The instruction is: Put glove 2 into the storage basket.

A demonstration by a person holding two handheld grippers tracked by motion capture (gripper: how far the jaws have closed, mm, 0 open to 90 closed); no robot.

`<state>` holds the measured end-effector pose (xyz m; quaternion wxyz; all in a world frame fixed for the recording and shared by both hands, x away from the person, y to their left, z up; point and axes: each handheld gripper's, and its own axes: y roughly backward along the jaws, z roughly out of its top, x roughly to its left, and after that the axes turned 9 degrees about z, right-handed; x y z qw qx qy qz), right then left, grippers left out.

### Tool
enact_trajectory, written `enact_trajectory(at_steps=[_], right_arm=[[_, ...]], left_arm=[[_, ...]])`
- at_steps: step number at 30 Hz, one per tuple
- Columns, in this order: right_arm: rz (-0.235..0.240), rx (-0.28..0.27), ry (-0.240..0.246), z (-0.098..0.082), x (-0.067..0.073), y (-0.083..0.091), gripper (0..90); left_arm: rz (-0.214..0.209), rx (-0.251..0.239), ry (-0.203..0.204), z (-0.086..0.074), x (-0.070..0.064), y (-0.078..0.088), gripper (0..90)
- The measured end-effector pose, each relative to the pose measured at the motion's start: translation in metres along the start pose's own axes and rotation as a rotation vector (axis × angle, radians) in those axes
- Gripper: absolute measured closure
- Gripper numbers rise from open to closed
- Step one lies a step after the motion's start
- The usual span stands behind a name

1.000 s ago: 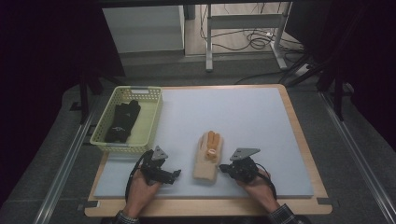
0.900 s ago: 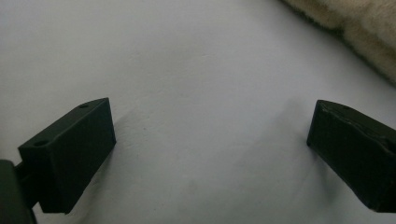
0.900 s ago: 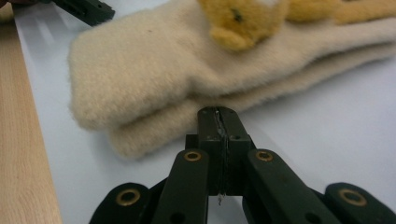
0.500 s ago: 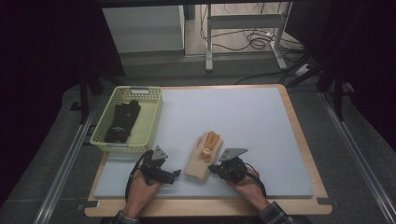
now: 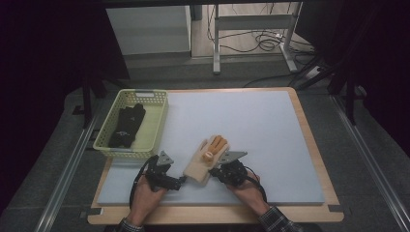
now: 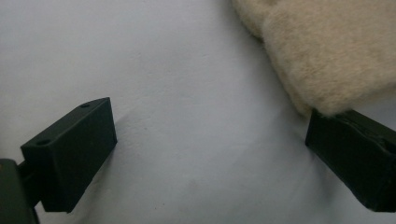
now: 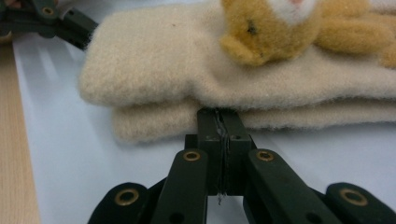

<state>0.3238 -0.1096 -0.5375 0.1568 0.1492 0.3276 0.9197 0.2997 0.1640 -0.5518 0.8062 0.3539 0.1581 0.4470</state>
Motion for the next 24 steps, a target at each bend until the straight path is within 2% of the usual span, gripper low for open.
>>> enact_trajectory(at_steps=[11, 14, 24], right_arm=[[-0.007, -0.001, -0.004, 0.004, -0.002, -0.004, 87.1], [-0.008, -0.003, -0.006, 0.004, -0.001, -0.005, 86.4], [-0.004, 0.004, 0.008, 0.011, 0.003, -0.013, 83.8]], left_arm=[[0.006, 0.003, 0.000, -0.001, -0.001, 0.003, 4.5], [-0.006, 0.000, -0.015, -0.006, 0.001, 0.007, 4.9], [-0.009, 0.001, -0.021, -0.006, 0.001, 0.006, 3.9]])
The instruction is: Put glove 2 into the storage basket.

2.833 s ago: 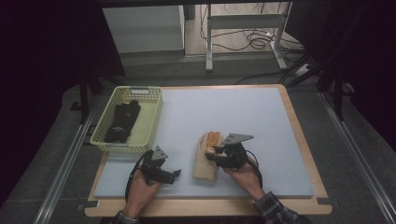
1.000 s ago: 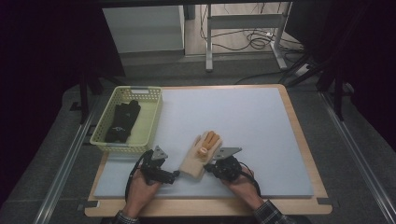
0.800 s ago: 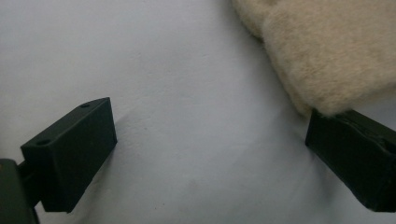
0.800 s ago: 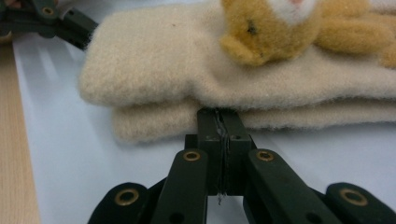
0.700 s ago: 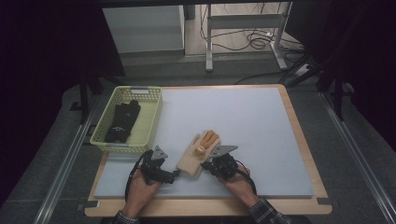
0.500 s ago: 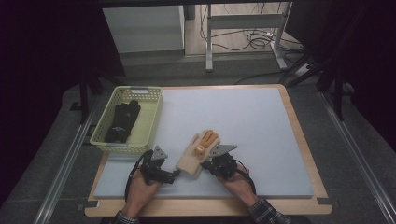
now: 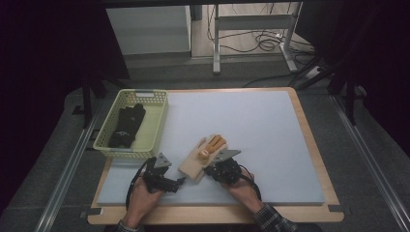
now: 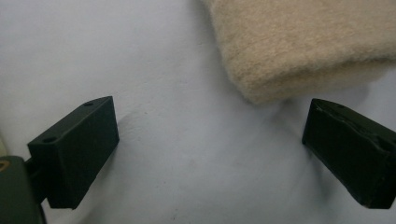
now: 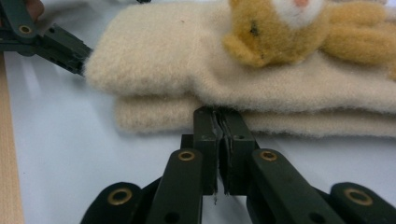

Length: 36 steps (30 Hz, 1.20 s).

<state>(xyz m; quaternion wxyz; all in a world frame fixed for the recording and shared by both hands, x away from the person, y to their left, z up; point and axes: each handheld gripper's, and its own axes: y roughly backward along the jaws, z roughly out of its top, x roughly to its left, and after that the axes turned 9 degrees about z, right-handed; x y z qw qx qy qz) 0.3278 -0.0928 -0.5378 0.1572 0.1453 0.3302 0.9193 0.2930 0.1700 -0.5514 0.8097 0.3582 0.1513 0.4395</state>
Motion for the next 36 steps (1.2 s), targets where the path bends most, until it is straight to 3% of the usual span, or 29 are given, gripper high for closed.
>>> enact_trajectory(at_steps=[5, 8, 9, 10, 11, 12, 16, 17, 19, 25, 29, 36], right_arm=[[-0.022, 0.002, 0.011, -0.002, -0.002, 0.013, 77.6], [-0.061, -0.010, -0.005, -0.006, -0.011, 0.029, 71.7], [-0.079, -0.018, -0.029, -0.009, -0.018, 0.040, 66.8], [-0.079, -0.018, -0.029, -0.009, -0.018, 0.040, 66.8], [-0.097, -0.032, -0.053, -0.014, -0.026, 0.051, 60.0], [-0.097, -0.032, -0.053, -0.014, -0.026, 0.051, 60.0], [-0.136, -0.047, -0.100, -0.026, -0.039, 0.072, 44.4], [-0.171, -0.047, -0.113, -0.033, -0.046, 0.080, 37.2], [-0.186, -0.050, -0.119, -0.036, -0.048, 0.083, 34.2], [-0.296, -0.026, -0.156, -0.058, -0.069, 0.103, 21.4], [-0.327, 0.000, -0.157, -0.065, -0.075, 0.103, 18.1], [-0.320, -0.001, -0.153, -0.067, -0.076, 0.103, 17.0]], left_arm=[[0.001, 0.002, 0.000, 0.000, 0.000, 0.000, 3.8], [0.001, 0.003, -0.001, 0.000, 0.000, 0.000, 3.9], [0.001, 0.003, -0.001, 0.000, 0.000, 0.000, 4.0], [0.001, 0.003, 0.000, 0.000, 0.000, 0.000, 4.0], [0.002, 0.003, -0.001, 0.000, 0.000, 0.000, 4.1], [0.003, 0.003, -0.001, 0.000, 0.000, 0.000, 4.1], [0.001, 0.001, 0.000, 0.000, 0.000, 0.000, 4.0], [0.001, 0.001, 0.001, 0.000, 0.000, 0.000, 4.0], [0.000, 0.001, 0.001, 0.000, 0.000, 0.000, 4.0], [-0.001, 0.000, 0.001, 0.000, 0.000, 0.000, 3.9], [-0.003, 0.000, 0.001, 0.000, 0.000, 0.000, 3.6], [-0.009, 0.003, -0.007, 0.001, 0.001, 0.000, 3.5]])
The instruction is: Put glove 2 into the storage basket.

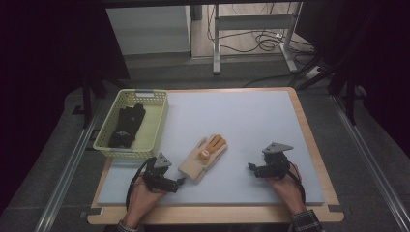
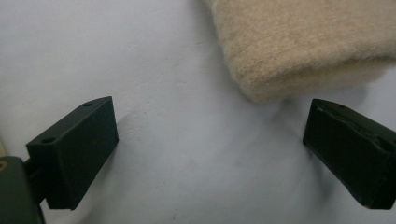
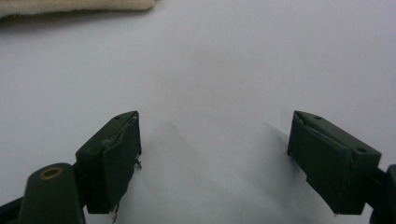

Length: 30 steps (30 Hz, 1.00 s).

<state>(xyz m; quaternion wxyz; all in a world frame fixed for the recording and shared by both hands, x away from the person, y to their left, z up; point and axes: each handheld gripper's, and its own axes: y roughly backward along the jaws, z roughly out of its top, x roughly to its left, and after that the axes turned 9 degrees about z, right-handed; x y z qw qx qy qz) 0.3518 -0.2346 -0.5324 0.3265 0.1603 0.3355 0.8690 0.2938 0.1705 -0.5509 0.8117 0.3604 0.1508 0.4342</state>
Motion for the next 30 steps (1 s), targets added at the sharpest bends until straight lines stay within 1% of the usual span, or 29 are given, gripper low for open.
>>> enact_trajectory(at_steps=[4, 6, 9, 11, 15, 17, 19, 22, 23, 25, 26, 28, 30], right_arm=[[-0.001, -0.002, 0.002, 0.000, 0.000, 0.000, 17.1], [-0.002, -0.003, 0.003, 0.000, 0.000, 0.000, 17.1], [-0.003, -0.001, 0.004, -0.001, 0.000, 0.000, 17.1], [-0.003, -0.002, 0.004, -0.001, 0.000, 0.000, 17.1], [-0.007, -0.005, 0.007, -0.001, 0.001, 0.000, 17.1], [-0.010, -0.006, 0.013, -0.001, 0.001, 0.000, 17.1], [-0.013, -0.006, 0.017, -0.001, 0.002, 0.000, 17.1], [-0.019, -0.008, 0.024, -0.001, 0.003, 0.000, 17.1], [-0.019, -0.008, 0.024, -0.001, 0.003, 0.000, 17.1], [-0.018, -0.008, 0.023, -0.001, 0.002, 0.000, 17.1], [-0.018, -0.008, 0.023, -0.001, 0.002, 0.000, 17.1], [-0.019, -0.008, 0.024, -0.001, 0.003, 0.000, 17.1], [-0.020, -0.008, 0.026, -0.001, 0.003, 0.000, 17.1]], left_arm=[[-0.005, 0.014, -0.012, 0.001, 0.000, 0.002, 3.5], [-0.023, 0.015, -0.019, 0.003, -0.002, 0.004, 3.5], [-0.051, 0.009, -0.008, 0.008, -0.003, 0.011, 3.3], [-0.061, 0.010, -0.007, 0.012, -0.003, 0.015, 3.1], [-0.091, -0.004, 0.015, 0.023, -0.004, 0.021, 2.6], [-0.097, -0.002, 0.008, 0.031, -0.007, 0.021, 2.5], [-0.092, 0.012, -0.007, 0.041, -0.010, 0.019, 2.3], [-0.093, 0.029, -0.016, 0.055, -0.013, 0.014, 1.8], [-0.094, 0.033, -0.016, 0.059, -0.014, 0.012, 1.5], [-0.107, 0.040, 0.002, 0.069, -0.016, 0.006, 0.8], [-0.110, 0.046, 0.001, 0.072, -0.017, 0.003, 0.8], [-0.103, 0.063, 0.002, 0.079, -0.019, -0.006, 0.4], [-0.110, 0.086, 0.011, 0.084, -0.020, -0.017, 0.0]])
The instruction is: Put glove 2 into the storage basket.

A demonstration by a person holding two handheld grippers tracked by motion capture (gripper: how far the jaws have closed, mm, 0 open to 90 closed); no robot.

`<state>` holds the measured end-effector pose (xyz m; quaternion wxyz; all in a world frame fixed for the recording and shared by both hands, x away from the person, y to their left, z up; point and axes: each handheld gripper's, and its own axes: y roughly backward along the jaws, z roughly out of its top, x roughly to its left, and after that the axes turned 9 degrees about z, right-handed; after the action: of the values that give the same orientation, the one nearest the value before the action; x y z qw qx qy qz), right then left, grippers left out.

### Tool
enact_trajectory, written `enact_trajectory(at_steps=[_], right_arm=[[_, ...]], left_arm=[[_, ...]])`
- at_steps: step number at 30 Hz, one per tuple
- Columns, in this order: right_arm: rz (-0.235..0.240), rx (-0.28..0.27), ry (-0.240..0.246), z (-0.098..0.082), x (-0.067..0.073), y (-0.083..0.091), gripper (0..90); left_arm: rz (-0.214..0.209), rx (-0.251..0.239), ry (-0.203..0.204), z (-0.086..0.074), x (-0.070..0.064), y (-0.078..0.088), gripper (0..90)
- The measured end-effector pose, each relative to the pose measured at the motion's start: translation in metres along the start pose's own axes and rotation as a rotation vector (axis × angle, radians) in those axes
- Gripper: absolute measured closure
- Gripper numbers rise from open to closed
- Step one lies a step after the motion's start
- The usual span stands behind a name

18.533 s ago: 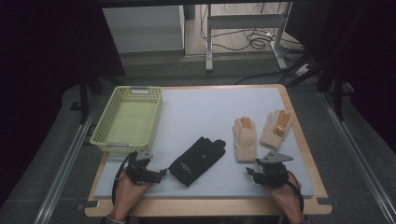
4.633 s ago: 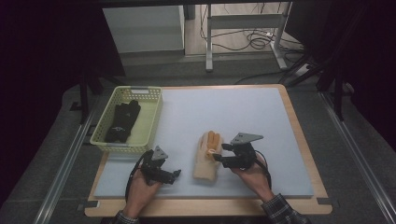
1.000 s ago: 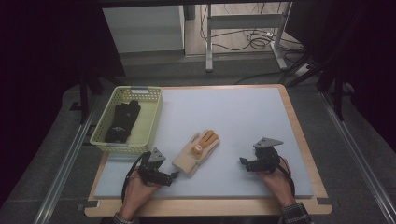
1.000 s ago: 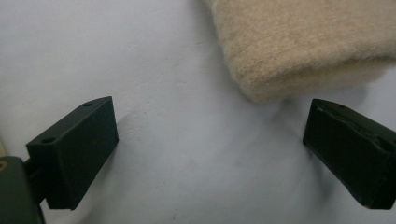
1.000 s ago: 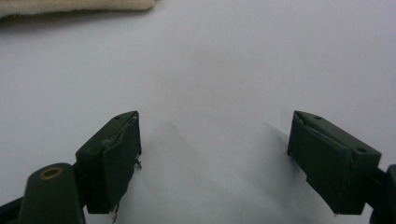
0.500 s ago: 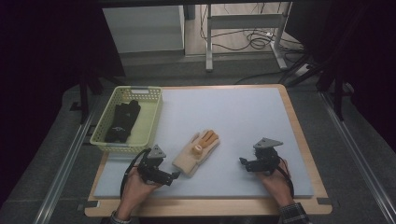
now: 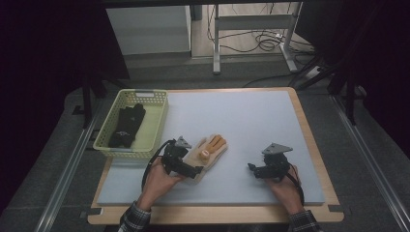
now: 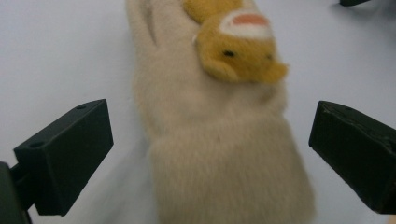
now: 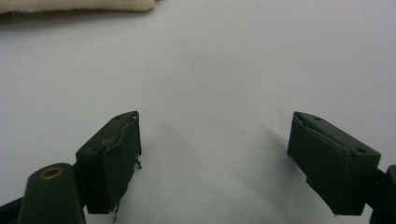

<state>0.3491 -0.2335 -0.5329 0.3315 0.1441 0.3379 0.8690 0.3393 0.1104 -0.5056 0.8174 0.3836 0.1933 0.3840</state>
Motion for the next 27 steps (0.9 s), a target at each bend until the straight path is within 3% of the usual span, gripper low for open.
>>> enact_trajectory(at_steps=[8, 10, 11, 13, 15, 21, 22, 27], right_arm=[[0.004, 0.000, -0.004, 0.000, 0.000, 0.000, 17.1], [0.004, 0.000, -0.004, 0.000, 0.000, 0.000, 17.1], [0.004, 0.000, -0.004, 0.000, 0.000, 0.000, 17.1], [0.004, 0.000, -0.003, 0.000, 0.000, 0.000, 17.1], [0.004, 0.000, -0.003, 0.000, 0.000, 0.000, 17.1], [0.003, 0.000, -0.003, 0.000, 0.000, 0.000, 17.1], [0.003, 0.000, -0.003, 0.000, 0.000, 0.000, 17.1], [0.003, 0.000, -0.003, 0.000, 0.000, 0.000, 17.1]], left_arm=[[0.008, 0.080, -0.007, 0.010, -0.009, -0.033, 0.4], [0.026, 0.101, -0.019, 0.011, -0.014, -0.040, 1.6], [0.062, 0.106, -0.031, 0.012, -0.017, -0.040, 2.4], [0.103, 0.110, -0.050, 0.012, -0.021, -0.039, 9.6], [0.105, 0.109, -0.048, 0.012, -0.022, -0.036, 17.6], [0.079, 0.111, -0.083, 0.014, -0.028, -0.029, 46.1], [0.079, 0.111, -0.083, 0.014, -0.028, -0.029, 58.1], [0.056, 0.092, -0.080, 0.016, -0.023, -0.023, 70.0]])
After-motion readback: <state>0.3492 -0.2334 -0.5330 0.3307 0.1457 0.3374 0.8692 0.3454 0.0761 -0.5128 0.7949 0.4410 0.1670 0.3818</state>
